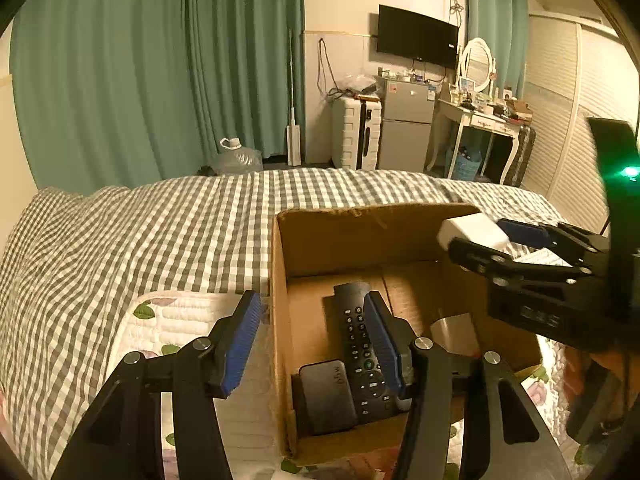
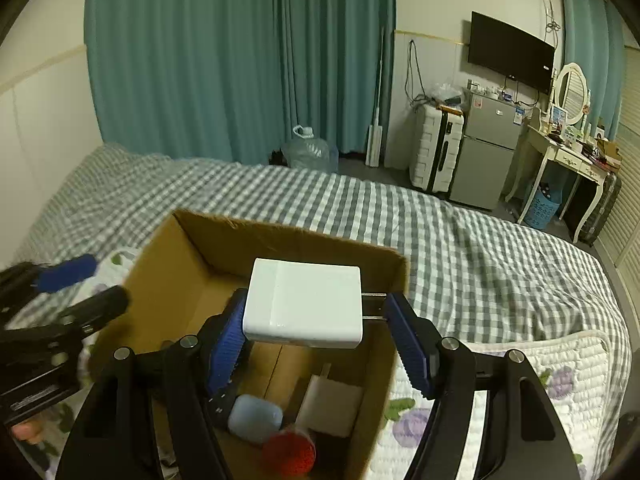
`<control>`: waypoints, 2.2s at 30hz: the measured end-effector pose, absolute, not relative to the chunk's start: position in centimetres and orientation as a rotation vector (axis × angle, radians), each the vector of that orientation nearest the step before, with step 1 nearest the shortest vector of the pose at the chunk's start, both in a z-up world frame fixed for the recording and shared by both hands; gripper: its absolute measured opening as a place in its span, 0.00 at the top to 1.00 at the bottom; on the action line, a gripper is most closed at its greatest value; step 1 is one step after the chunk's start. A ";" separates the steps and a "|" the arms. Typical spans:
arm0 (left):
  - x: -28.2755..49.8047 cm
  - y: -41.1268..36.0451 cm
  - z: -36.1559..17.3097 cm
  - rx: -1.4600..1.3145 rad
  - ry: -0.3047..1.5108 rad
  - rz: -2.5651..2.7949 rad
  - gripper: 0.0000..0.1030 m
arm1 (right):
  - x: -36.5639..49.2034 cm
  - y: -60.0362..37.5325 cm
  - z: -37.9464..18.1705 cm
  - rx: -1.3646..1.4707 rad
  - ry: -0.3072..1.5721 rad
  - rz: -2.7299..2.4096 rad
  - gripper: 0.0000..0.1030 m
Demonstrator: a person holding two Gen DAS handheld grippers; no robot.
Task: Organize rigid objects
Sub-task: 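Lower the remote into the box with the left gripper while the right gripper drops the charger in, then grasp the white cylindrical bottle with the right gripper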
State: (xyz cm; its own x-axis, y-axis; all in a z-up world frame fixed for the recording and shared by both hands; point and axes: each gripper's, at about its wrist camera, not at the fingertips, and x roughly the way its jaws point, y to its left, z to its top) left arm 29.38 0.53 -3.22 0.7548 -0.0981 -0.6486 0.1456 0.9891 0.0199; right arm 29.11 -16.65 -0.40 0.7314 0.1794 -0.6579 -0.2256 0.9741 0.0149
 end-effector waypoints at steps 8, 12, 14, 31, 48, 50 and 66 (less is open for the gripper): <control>28.8 0.5 -3.6 0.083 0.706 -0.128 0.45 | 28.5 -17.0 0.2 -0.035 0.657 0.233 0.20; 26.4 0.7 -2.9 0.101 0.686 -0.116 0.44 | 25.4 -17.9 2.5 -0.023 0.613 0.243 0.20; 25.1 1.1 -2.7 0.105 0.680 -0.101 0.43 | 23.2 -18.0 3.4 -0.030 0.593 0.262 0.20; 16.0 6.0 -9.1 0.092 0.805 0.069 0.42 | 14.3 -8.6 -6.5 -0.226 0.779 0.588 0.20; 16.9 7.7 -10.0 0.036 0.852 0.106 0.42 | 15.3 -3.6 -11.8 -0.368 0.909 0.645 0.55; 16.8 7.3 -9.9 0.041 0.844 0.086 0.42 | 14.7 -5.3 -10.6 -0.342 0.900 0.602 0.56; 19.3 -4.2 -13.8 0.067 0.960 -0.130 0.42 | 12.7 -21.7 -7.8 -0.041 0.922 0.236 0.56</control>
